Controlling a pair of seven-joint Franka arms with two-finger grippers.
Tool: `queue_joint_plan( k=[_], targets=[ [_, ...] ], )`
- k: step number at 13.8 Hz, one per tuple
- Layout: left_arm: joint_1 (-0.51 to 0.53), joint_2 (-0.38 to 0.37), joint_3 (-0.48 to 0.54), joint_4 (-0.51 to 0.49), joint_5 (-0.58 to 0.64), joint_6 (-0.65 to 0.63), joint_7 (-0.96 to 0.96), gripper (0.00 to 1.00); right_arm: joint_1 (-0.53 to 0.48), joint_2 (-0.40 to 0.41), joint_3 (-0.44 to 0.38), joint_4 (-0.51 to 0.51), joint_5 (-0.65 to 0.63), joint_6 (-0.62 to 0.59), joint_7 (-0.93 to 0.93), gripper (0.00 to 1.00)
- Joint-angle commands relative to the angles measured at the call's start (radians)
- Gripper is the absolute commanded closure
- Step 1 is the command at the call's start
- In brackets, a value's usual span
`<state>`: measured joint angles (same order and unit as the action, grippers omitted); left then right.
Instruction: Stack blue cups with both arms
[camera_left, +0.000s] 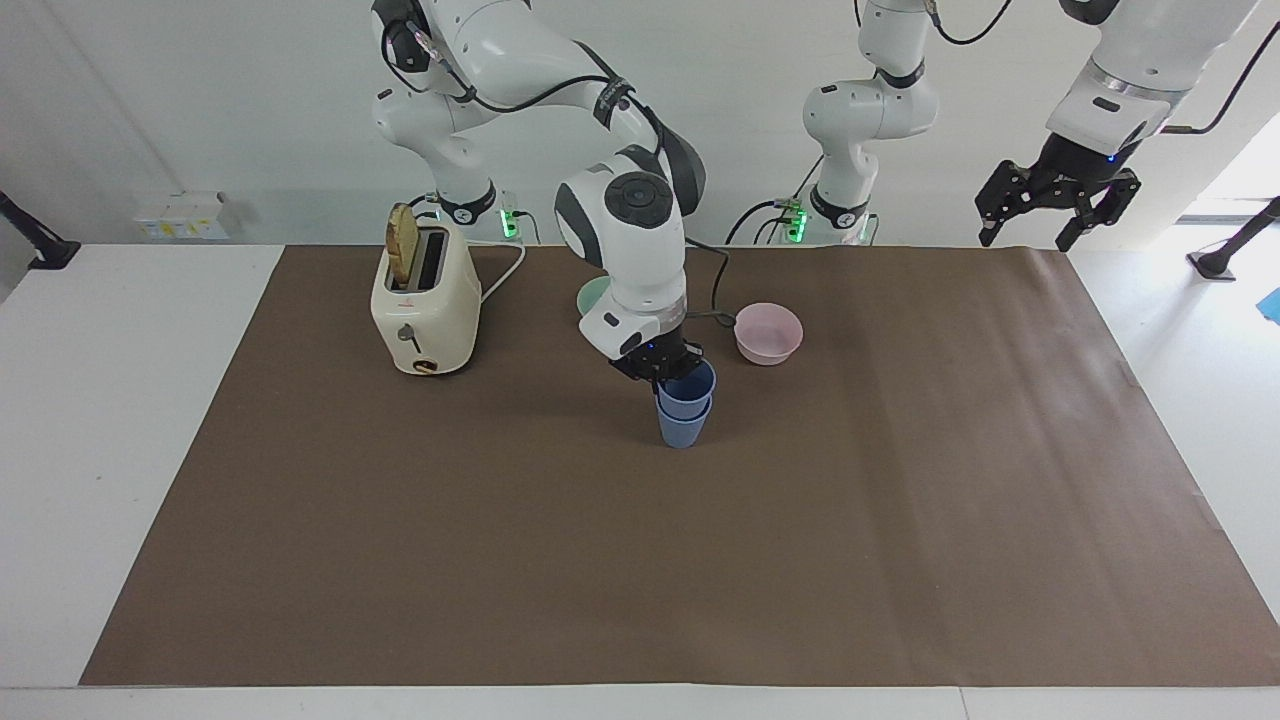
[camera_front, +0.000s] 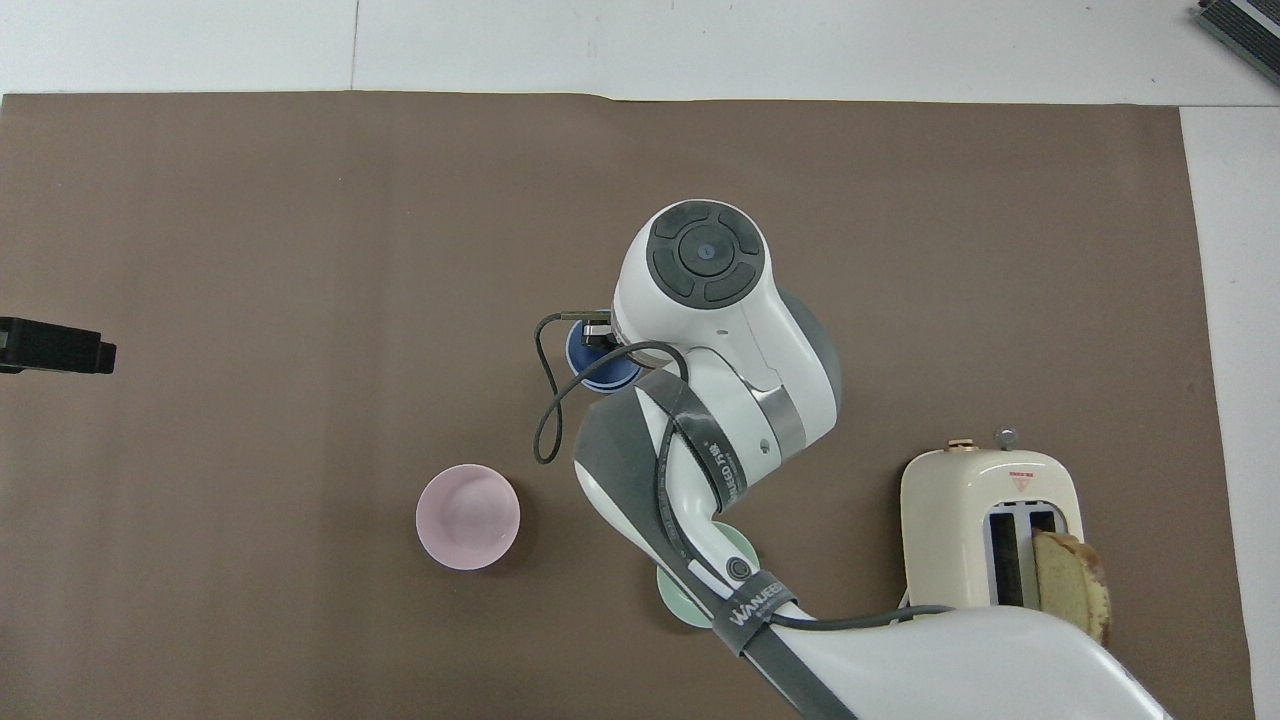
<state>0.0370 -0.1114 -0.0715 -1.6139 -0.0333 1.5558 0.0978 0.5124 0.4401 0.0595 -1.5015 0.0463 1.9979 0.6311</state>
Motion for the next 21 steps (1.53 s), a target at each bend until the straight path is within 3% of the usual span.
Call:
queue_joint_plan(
  k=[1,4,5,6,11,15,21],
  targets=[
    [0.007,0.006,-0.004,0.022,-0.008,-0.025,-0.009,0.00,-0.003,-0.011,0.005,-0.017,-0.016,0.024,0.016,0.54],
    [0.007,0.006,-0.004,0.022,-0.008,-0.025,-0.009,0.00,-0.005,-0.011,0.005,-0.011,-0.013,0.025,0.016,0.36],
    [0.007,0.006,-0.004,0.022,-0.008,-0.023,-0.009,0.00,-0.006,-0.011,0.005,-0.008,-0.017,0.024,0.016,0.14],
    [0.007,0.006,-0.004,0.022,-0.008,-0.023,-0.009,0.00,-0.006,-0.011,0.005,-0.008,-0.020,0.024,0.015,0.00],
    [0.007,0.006,-0.004,0.022,-0.008,-0.023,-0.009,0.00,-0.072,-0.032,-0.007,0.039,-0.048,-0.023,-0.005,0.00],
    [0.007,0.006,-0.004,0.022,-0.008,-0.025,-0.009,0.00,-0.179,-0.066,-0.003,0.122,-0.051,-0.186,-0.148,0.00],
    [0.007,0.006,-0.004,0.022,-0.008,-0.025,-0.009,0.00,-0.305,-0.164,-0.010,0.124,-0.054,-0.293,-0.376,0.00]
  ],
)
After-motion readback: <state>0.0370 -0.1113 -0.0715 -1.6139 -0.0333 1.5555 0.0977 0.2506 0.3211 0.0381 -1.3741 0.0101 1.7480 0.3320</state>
